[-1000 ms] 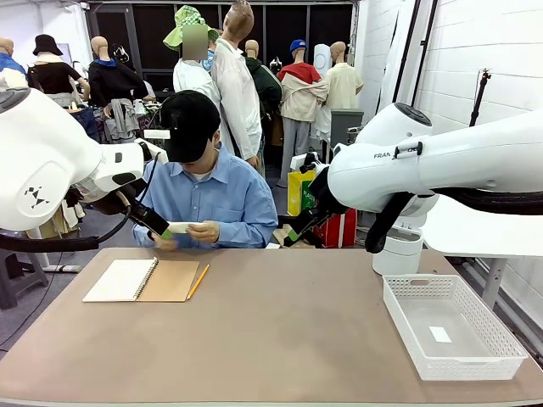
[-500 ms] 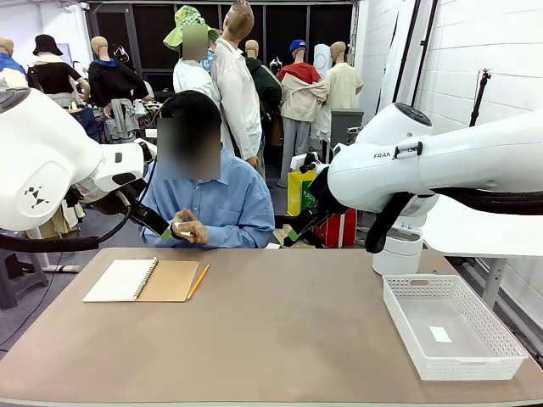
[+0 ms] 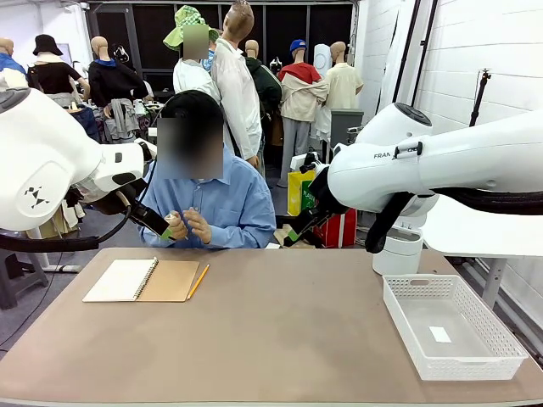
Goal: Sort the paper based on its condition.
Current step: If a person hands you a paper, place it in the Organizing basket , and if it's crumpled, put it in the Trash can.
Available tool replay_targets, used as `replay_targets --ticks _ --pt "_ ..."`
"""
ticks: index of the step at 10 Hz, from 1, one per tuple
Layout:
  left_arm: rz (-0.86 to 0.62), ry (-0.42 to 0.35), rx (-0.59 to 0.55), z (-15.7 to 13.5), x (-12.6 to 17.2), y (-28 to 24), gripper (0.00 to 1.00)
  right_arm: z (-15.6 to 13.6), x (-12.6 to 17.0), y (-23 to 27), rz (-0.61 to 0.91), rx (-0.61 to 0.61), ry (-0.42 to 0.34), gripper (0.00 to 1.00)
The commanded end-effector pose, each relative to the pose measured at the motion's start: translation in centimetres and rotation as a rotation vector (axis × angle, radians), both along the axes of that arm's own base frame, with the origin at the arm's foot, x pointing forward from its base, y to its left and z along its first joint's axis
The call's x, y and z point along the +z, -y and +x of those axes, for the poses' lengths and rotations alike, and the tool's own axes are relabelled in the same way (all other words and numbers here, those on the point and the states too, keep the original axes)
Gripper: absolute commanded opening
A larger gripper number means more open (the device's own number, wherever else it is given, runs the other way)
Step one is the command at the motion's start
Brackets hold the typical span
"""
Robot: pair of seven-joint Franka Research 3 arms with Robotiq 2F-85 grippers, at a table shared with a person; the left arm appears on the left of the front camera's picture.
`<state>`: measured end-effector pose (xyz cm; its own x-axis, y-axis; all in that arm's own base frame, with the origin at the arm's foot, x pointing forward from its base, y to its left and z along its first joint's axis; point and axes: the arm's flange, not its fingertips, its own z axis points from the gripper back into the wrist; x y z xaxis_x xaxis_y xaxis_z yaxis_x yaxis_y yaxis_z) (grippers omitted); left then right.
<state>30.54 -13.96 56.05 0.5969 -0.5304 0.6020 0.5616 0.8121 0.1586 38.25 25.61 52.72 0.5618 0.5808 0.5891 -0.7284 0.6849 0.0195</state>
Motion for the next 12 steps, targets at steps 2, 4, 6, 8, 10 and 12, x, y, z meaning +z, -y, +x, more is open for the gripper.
replay_targets --ticks 2,4,6,8,10,12 --pt "-0.002 0.0 0.0 0.03 -0.04 -0.05 1.0 0.04 -0.12 0.08 -0.018 -0.003 0.002 1.0" --pt "-0.002 0.0 0.0 0.03 -0.04 -0.05 1.0 0.04 -0.12 0.08 -0.018 -0.003 0.002 1.0" --pt "-0.002 0.0 0.0 0.03 -0.04 -0.05 1.0 0.04 -0.12 0.08 -0.018 -0.003 0.002 1.0" --pt "-0.002 0.0 0.0 0.03 -0.04 -0.05 1.0 0.04 -0.12 0.08 -0.018 -0.003 0.002 1.0" --pt "-0.002 0.0 0.0 0.03 -0.04 -0.05 1.0 0.04 -0.12 0.08 -0.018 -0.003 0.002 1.0" --pt "-0.002 0.0 0.0 0.03 -0.04 -0.05 1.0 0.04 -0.12 0.08 -0.018 -0.003 0.002 1.0"
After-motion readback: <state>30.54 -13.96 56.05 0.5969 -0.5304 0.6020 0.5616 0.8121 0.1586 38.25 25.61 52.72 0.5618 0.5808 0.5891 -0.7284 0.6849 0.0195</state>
